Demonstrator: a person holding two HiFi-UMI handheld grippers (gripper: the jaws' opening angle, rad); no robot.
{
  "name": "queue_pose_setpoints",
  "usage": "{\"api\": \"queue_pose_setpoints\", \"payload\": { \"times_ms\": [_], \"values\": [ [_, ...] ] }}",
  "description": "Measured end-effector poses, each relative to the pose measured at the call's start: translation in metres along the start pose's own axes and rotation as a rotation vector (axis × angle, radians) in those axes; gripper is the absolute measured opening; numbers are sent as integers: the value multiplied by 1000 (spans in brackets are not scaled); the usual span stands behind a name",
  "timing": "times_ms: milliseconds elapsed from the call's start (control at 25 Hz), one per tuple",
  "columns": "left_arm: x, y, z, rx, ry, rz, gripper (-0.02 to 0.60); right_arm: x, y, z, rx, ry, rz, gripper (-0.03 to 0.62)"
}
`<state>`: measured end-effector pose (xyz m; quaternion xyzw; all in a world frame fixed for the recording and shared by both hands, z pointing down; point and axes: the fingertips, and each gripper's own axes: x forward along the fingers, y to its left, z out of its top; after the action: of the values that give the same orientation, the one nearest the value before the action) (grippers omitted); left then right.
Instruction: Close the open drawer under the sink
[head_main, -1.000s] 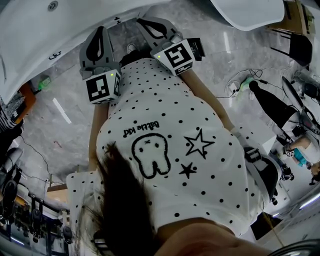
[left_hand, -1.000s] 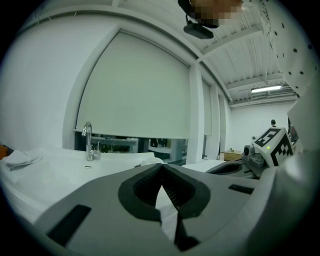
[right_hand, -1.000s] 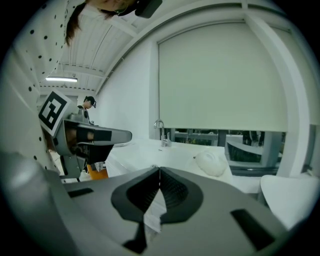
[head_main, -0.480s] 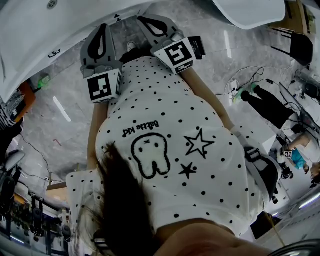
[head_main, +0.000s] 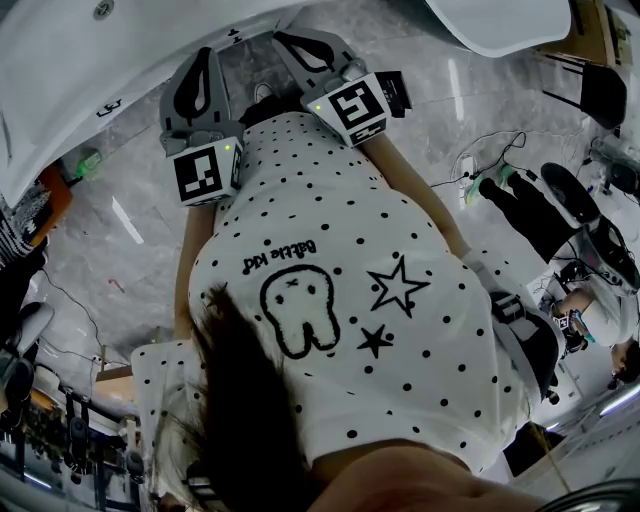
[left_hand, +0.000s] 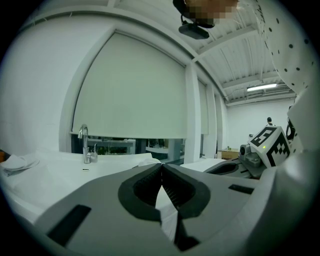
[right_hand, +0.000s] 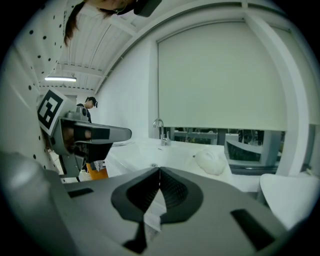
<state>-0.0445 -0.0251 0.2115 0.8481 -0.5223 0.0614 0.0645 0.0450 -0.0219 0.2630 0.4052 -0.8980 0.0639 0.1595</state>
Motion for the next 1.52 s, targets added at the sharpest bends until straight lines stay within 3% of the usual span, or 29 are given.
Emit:
{"api": "queue_pose_setpoints", "payload": {
  "times_ms": [1520],
  "values": [
    [1, 6, 4, -29, 1, 44, 5, 1, -1, 2, -2, 12, 21, 14]
  ]
}}
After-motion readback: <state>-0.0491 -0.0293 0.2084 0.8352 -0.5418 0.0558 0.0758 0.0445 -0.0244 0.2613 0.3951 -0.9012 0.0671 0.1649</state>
